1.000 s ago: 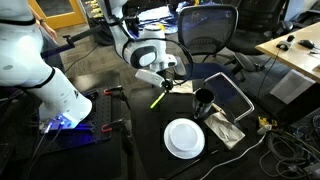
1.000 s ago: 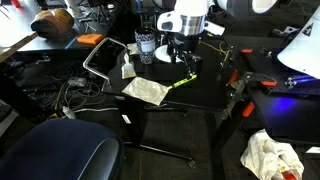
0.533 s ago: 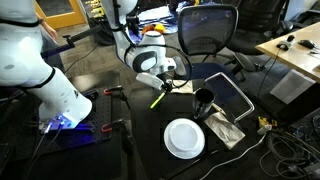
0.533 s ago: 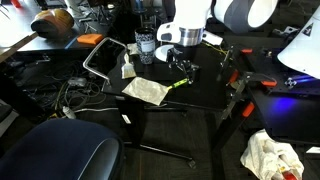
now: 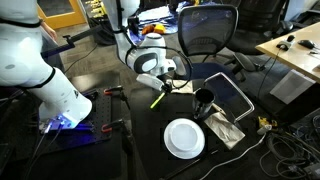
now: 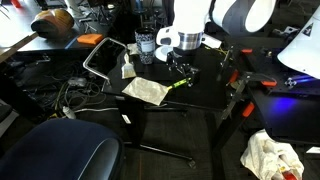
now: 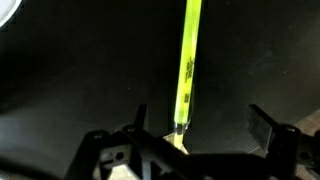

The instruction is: Put the yellow pen in the mug

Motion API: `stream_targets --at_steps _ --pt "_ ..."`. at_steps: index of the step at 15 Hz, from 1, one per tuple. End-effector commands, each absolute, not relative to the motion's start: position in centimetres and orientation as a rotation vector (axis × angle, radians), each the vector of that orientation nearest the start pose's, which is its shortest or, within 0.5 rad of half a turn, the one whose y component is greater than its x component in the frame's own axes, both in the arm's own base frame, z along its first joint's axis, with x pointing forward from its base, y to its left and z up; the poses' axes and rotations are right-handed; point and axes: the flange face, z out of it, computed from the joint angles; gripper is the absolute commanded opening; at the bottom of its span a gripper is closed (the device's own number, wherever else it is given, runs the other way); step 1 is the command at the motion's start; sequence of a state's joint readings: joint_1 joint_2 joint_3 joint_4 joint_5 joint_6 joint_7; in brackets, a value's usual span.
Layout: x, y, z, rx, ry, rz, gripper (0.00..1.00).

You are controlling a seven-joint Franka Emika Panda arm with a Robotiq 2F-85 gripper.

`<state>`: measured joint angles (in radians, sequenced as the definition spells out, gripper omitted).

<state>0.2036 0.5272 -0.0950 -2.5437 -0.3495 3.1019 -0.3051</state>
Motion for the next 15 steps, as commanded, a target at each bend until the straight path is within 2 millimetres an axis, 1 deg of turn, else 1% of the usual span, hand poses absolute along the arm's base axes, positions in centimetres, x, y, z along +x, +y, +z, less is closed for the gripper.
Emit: stream_targets --at_steps 1,2,7,8,9,11,12,13,14,15 --pt "42.4 7.1 7.8 -2.987 -1.183 -0.068 0.74" --pt "42.4 7.1 7.7 -2.986 -1.183 -0.068 0.69" --pt "42.3 7.1 7.4 -2.982 -1.177 -0.081 0.29" --pt "42.3 7.2 7.3 -2.982 -1.175 -0.086 0.23" --pt "42.3 7.2 7.3 -2.982 -1.173 -0.089 0.14" --pt "42.2 7.2 7.1 -2.982 -1.173 -0.088 0.01" --pt "42.3 7.2 7.1 -2.982 -1.172 -0.092 0.01" --pt "42.3 7.2 7.2 -2.985 -1.169 -0.09 0.05" --pt "42.3 7.1 7.4 -2.99 -1.165 -0.092 0.05" --pt "42.4 6.9 8.1 -3.004 -1.14 -0.098 0.05"
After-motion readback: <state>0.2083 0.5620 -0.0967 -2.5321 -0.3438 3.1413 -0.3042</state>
